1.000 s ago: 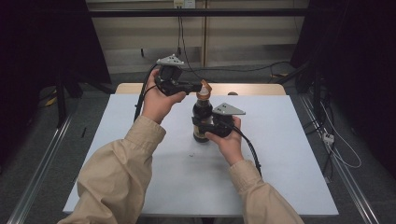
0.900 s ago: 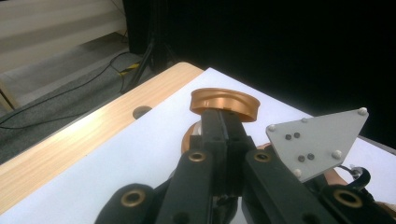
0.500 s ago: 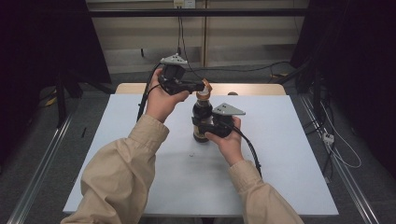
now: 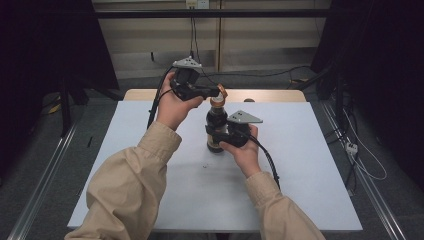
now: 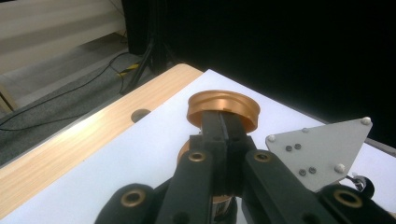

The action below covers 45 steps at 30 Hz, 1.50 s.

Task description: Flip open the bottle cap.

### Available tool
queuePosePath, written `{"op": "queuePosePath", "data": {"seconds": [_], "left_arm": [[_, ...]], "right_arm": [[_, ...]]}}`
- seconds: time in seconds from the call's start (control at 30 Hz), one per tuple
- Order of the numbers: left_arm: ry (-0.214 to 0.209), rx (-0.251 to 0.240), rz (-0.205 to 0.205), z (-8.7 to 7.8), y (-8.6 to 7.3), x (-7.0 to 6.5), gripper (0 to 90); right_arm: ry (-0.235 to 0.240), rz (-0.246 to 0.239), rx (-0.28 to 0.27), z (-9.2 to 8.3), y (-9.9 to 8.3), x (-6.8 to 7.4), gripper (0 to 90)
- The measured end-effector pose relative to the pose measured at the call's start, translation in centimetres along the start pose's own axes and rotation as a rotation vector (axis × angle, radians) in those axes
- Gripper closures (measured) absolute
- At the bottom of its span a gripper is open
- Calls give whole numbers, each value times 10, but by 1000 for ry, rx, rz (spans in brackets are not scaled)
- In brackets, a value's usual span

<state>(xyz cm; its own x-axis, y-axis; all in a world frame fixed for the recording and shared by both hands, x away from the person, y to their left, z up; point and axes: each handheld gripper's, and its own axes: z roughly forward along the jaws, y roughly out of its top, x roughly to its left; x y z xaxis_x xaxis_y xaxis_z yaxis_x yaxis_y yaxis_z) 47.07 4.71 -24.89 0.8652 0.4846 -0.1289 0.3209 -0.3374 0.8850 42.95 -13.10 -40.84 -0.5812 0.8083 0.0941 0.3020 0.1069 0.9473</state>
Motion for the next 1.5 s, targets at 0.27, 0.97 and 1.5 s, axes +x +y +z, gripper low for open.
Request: {"op": "queuePosePath", "data": {"seconds": [0.27, 0.97, 1.5], "left_arm": [[-6, 5, 18, 1, 5, -4, 900], [-19, -6, 11, -16, -6, 3, 793], [-19, -21, -18, -34, -29, 10, 460]], "right_arm": [[-2, -2, 0, 0, 0, 0, 301], [4, 9, 1, -1, 0, 0, 281], [39, 41, 14, -13, 0, -1, 183]]}}
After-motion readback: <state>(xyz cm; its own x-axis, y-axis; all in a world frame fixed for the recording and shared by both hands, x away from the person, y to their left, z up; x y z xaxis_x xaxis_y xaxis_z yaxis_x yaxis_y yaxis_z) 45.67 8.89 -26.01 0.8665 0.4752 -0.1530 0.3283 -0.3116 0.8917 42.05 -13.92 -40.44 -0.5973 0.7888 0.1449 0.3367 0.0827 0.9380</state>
